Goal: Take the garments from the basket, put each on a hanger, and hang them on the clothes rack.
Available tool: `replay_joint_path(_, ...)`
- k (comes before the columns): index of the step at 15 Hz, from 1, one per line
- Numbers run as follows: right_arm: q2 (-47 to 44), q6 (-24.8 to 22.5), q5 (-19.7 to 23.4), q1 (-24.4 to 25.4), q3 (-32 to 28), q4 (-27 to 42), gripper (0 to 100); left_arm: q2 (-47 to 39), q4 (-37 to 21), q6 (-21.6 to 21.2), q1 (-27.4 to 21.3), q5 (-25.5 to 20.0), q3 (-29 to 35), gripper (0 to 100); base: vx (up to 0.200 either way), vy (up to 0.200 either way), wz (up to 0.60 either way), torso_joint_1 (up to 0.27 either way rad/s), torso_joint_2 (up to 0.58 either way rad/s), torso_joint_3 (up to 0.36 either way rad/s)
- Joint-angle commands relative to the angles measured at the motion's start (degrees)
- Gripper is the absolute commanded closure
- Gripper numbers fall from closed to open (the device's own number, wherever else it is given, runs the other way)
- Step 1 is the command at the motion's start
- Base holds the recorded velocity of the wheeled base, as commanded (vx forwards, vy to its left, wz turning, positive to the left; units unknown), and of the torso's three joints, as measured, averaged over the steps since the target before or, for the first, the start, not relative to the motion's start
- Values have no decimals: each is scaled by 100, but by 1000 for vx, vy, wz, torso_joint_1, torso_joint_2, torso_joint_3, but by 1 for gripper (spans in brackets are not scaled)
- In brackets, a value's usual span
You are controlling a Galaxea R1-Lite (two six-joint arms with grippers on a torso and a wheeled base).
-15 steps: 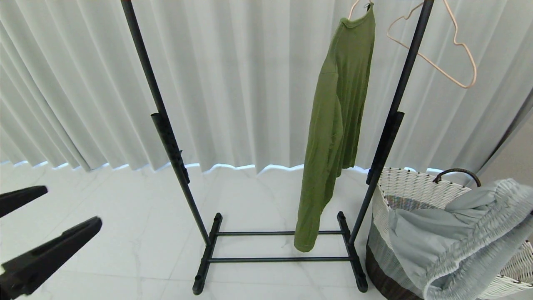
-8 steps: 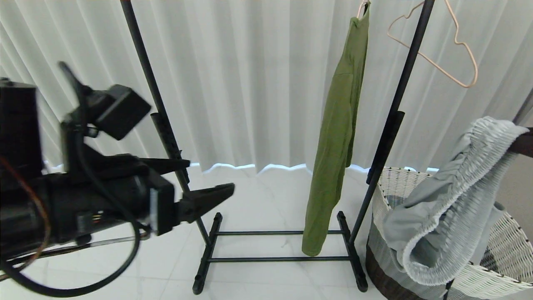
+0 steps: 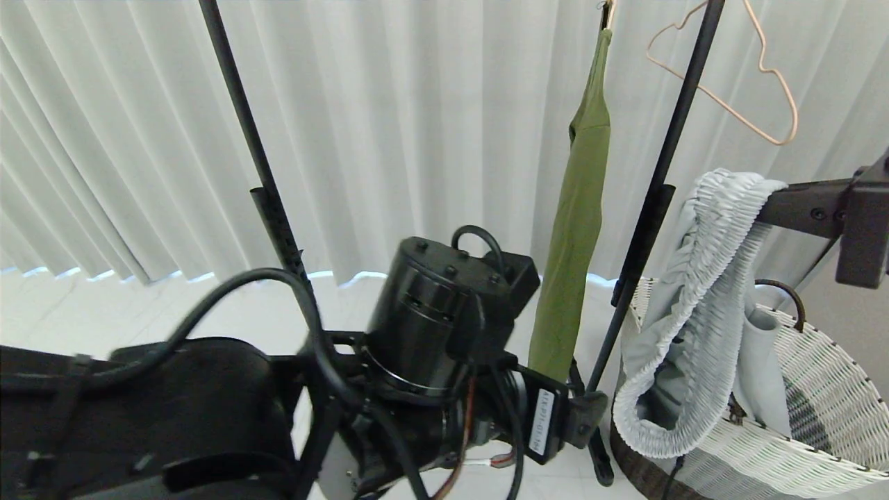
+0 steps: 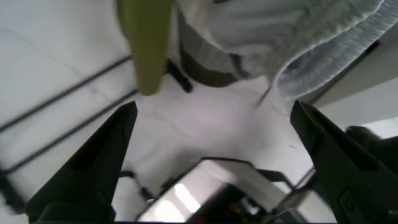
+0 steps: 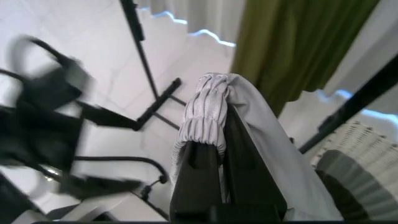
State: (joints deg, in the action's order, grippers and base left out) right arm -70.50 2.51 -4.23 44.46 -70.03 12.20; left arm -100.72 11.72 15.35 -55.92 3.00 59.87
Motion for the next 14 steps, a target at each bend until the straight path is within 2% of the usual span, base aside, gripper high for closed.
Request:
replay_joint_path(1,-61,56,1,221,-37,-7,100,-853,490,109,-147,17,69,0,0,0,0,0,0,0)
replay_joint_path(5,-78,109,1,406,-80,-7,100,-1336,1026,504,-77,34,78,0,0,0,0,0,0,0)
replay_joint_path(7,-87,109,1,432,-80,1,100,-1741,1369,583,169,219,86,0,0,0,0,0,0,0)
replay_joint_path(10,-87,109,1,423,-80,10,100,-1987,1500,610,459,333,34,0,0,0,0,0,0,0)
replay_joint_path(11,-113,109,1,423,-72,1,100,-1969,1509,750,494,333,25,0,0,0,0,0,0,0)
replay_joint_path(12,-140,109,-8,414,-72,-7,100,-1943,1536,794,494,333,25,100,0,0,0,0,0,0)
replay_joint_path(14,-175,109,-34,353,-54,-7,100,-1793,1606,794,485,386,-45,100,0,0,0,0,0,0)
